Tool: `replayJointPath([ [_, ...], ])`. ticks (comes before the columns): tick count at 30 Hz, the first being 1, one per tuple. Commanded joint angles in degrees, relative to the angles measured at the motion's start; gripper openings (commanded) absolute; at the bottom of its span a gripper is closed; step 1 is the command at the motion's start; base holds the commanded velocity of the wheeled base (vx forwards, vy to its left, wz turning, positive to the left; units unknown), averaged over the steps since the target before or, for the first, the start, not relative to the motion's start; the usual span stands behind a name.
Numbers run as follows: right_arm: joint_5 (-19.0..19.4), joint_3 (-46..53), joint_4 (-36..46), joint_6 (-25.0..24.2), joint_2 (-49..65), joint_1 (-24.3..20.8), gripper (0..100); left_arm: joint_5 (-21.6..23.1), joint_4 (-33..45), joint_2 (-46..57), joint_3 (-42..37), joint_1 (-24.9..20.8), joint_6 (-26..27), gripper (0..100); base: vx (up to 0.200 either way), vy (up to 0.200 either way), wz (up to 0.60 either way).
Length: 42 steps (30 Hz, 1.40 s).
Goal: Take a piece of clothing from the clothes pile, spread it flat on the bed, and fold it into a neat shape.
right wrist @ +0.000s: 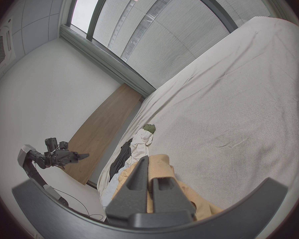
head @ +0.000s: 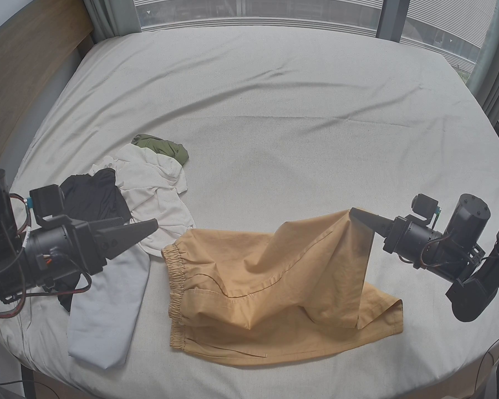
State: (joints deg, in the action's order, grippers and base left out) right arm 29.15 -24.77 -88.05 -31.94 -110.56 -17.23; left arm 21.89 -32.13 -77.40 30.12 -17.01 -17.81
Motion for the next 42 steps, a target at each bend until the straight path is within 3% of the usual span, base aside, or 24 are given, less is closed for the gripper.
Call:
replayJointPath([
  [1,0.0,-0.5,0.0,0.0,-0.3,0.2,0,0.3,-4.2,-7.3,-2.5,0.1,-1.1,100,0.000,0.000,0.00],
  [9,0.1,-0.9,0.0,-0.1,-0.8,1.3,0,0.4,-16.8,-15.5,-7.7,-0.3,-1.5,100,0.000,0.000,0.00],
  [36,0.1,-0.9,0.0,-0.1,-0.8,1.4,0,2.8,-18.5,-23.1,-9.6,0.0,-4.1,100,0.000,0.000,0.00],
  [42,0.1,-1.0,0.0,-0.1,-0.8,1.4,0,2.7,-23.9,-27.8,-10.0,0.0,-4.2,100,0.000,0.000,0.00],
])
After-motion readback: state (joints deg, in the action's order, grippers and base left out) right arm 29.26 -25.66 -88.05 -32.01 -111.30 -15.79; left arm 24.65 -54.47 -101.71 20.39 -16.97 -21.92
